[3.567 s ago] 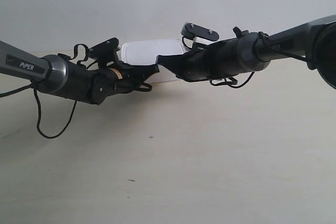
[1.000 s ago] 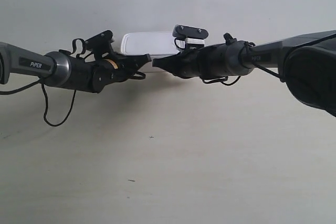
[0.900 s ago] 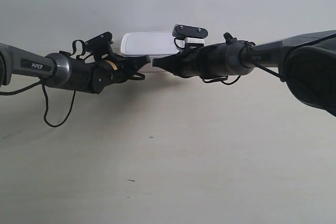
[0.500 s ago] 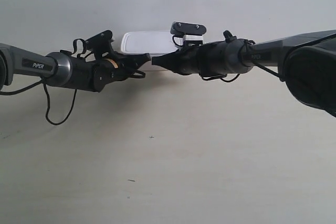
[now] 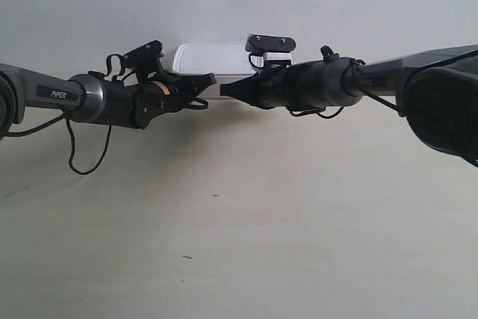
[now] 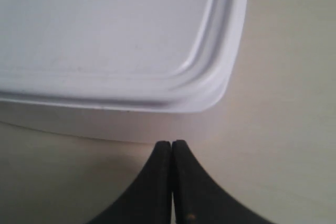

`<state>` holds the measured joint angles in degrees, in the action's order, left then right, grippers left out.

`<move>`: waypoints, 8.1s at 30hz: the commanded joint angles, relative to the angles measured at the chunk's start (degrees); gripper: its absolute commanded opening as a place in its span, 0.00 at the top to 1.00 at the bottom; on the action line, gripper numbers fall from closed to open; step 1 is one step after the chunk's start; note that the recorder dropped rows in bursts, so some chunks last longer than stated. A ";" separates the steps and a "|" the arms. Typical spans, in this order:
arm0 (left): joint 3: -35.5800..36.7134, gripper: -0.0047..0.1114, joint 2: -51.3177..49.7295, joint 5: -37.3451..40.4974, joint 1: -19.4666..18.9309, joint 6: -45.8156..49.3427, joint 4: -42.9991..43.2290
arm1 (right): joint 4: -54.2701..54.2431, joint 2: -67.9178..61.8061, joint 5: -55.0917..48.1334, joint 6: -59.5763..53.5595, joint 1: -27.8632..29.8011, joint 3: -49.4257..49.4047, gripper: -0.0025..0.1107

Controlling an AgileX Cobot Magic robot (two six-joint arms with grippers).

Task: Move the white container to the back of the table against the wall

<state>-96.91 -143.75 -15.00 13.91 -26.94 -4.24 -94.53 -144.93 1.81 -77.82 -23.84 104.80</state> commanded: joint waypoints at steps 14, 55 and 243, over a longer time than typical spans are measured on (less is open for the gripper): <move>-0.52 0.96 -0.24 -0.03 -0.75 -0.45 0.75 | 0.54 -0.41 -0.13 -3.11 0.33 1.26 0.98; 37.78 0.96 25.28 -7.71 -0.75 -0.44 -2.97 | 0.42 -0.63 -0.10 -12.54 0.96 2.42 0.98; 96.91 0.96 143.75 29.73 -31.78 12.04 -3.60 | -0.67 144.93 -13.74 3.04 23.17 -104.80 0.98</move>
<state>0.03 -0.40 15.43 -18.21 -15.23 -7.96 -95.15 -0.33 -11.87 -74.79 -1.00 0.26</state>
